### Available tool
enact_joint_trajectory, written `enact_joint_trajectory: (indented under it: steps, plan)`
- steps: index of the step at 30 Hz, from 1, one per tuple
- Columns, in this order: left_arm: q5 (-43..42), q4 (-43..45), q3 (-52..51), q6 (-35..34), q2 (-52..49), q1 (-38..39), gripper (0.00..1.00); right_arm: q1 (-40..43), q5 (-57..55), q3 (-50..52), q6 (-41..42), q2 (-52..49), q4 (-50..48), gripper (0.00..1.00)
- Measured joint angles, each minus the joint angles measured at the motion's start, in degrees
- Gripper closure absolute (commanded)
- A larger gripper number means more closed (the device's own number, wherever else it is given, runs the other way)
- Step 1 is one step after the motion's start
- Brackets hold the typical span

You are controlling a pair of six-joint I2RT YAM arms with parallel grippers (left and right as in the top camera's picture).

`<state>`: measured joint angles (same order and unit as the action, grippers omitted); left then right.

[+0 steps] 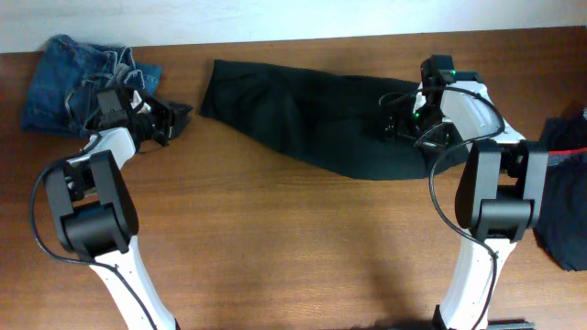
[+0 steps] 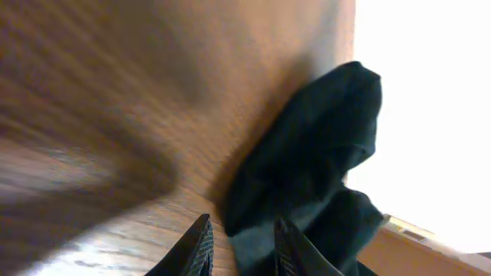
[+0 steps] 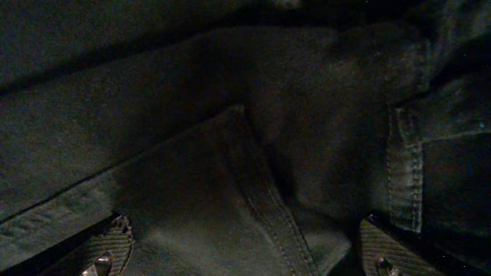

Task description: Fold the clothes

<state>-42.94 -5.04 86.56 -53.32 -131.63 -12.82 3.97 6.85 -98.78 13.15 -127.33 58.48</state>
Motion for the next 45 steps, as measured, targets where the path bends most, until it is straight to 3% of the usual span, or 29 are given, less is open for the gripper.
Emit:
enact_joint_trajectory:
  steps: [3, 6, 7, 10, 19, 24, 28, 35, 45]
  plan:
    - [-0.07, -0.17, 0.00, 1.16, 2.29, 0.39, 0.64, 0.00, -0.02, 0.00, 0.17, 0.00, -0.02, 0.01]
    - [-0.11, 0.11, 0.02, 2.21, 6.40, 1.66, 0.33, 0.00, 0.00, 0.02, 0.17, 0.00, -0.04, 0.01]
    - [-0.13, 0.42, 0.09, 2.56, 7.98, 2.54, 0.28, 0.00, 0.00, 0.02, 0.17, 0.00, -0.07, 0.01]
    - [-0.09, 2.32, 0.46, 2.91, 10.49, 5.38, 0.23, 0.00, 0.02, 0.02, 0.22, 0.00, -0.07, 0.01]
    - [10.73, 2.23, 0.70, 5.07, 11.17, 15.30, 0.19, 0.00, 0.07, 0.02, 0.17, 0.00, -0.02, 0.01]
    - [20.50, 2.27, 0.70, 8.68, 11.15, 15.23, 0.19, 0.00, 0.07, 0.02, 0.20, 0.00, 0.00, 0.01]
    - [25.35, 2.62, 0.70, 15.87, 11.15, 14.69, 0.19, 0.00, 0.07, 0.02, 0.20, 0.00, -0.02, 0.01]
    - [27.41, 2.80, 0.70, 28.09, 10.25, 14.69, 0.19, 0.00, 0.07, 0.02, 0.20, 0.00, -0.02, 0.01]
    - [28.26, 3.08, 0.70, 34.01, 5.60, 18.47, 0.23, 0.00, 0.07, 0.02, 0.17, 0.00, 0.07, 0.01]
